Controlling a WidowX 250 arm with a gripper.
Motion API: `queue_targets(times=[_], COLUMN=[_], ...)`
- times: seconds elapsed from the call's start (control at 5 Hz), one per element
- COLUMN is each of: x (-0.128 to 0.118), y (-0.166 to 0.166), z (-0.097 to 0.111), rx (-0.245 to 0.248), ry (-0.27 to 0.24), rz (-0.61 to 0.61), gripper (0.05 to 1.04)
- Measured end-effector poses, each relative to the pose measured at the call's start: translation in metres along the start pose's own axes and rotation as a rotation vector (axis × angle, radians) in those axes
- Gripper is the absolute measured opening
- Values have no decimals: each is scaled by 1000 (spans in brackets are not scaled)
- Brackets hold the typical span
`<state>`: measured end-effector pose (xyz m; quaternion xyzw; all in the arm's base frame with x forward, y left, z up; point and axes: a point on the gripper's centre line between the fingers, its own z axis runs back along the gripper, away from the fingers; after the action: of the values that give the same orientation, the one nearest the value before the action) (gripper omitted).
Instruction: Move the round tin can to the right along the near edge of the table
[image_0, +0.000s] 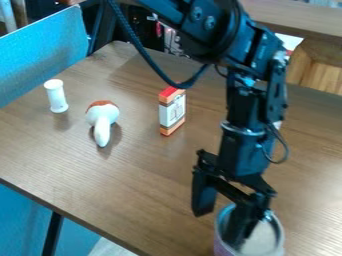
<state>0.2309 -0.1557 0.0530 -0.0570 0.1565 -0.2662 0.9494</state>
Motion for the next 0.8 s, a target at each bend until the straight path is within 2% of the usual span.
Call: queue_targets(times=[0.2, 0.4, 0.6, 0.8], x=[1, -2, -17, -54], y=[-3, -1, 9, 23], z=[1, 6, 17, 56], rx=[16, 43, 108, 119], ry=[-42, -119, -193, -328], rz=[27, 89, 91, 146], gripper=[1001, 1001, 1000, 1000])
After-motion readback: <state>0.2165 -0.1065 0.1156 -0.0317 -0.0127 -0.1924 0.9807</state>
